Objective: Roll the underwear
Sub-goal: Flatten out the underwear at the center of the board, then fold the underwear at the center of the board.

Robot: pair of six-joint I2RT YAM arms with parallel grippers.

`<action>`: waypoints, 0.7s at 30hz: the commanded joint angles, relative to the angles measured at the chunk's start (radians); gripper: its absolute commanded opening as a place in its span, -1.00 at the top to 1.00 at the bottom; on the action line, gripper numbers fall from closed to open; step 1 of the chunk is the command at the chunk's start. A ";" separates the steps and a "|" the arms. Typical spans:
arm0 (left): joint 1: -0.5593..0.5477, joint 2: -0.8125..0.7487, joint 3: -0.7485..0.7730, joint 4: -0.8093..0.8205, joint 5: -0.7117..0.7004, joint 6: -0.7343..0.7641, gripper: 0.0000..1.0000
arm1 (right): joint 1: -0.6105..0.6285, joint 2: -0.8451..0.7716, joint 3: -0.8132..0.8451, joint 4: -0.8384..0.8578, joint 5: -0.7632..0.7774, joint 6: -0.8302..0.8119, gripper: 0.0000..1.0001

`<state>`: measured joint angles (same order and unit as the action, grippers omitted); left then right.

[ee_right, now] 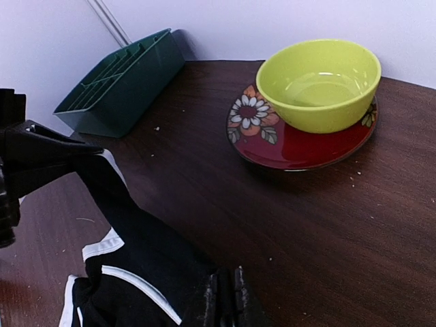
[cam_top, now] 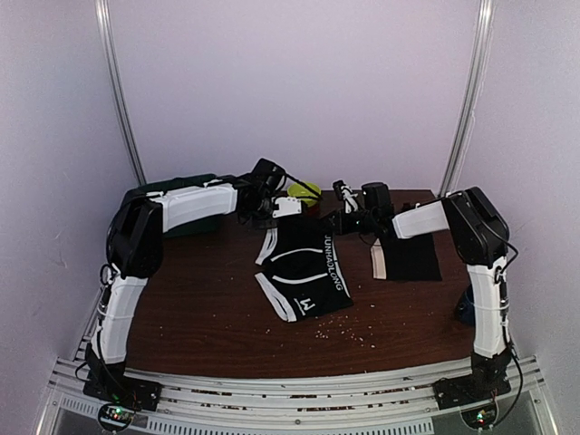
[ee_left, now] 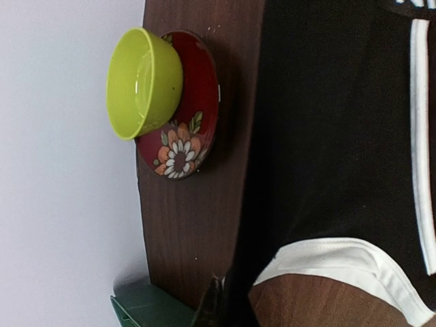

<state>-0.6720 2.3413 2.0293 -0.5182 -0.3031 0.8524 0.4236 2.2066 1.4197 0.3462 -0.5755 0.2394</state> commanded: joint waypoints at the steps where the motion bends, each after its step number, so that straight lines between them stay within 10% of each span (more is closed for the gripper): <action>1: -0.018 -0.154 -0.085 0.047 0.096 -0.004 1.00 | -0.014 -0.060 -0.060 0.094 -0.119 -0.018 0.79; 21: -0.120 -0.336 -0.302 -0.201 0.412 -0.127 1.00 | -0.011 -0.399 -0.422 0.058 -0.148 -0.036 0.80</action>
<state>-0.7670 2.0411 1.7641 -0.6765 0.0059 0.7712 0.4118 1.8690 1.0718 0.4084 -0.7345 0.2050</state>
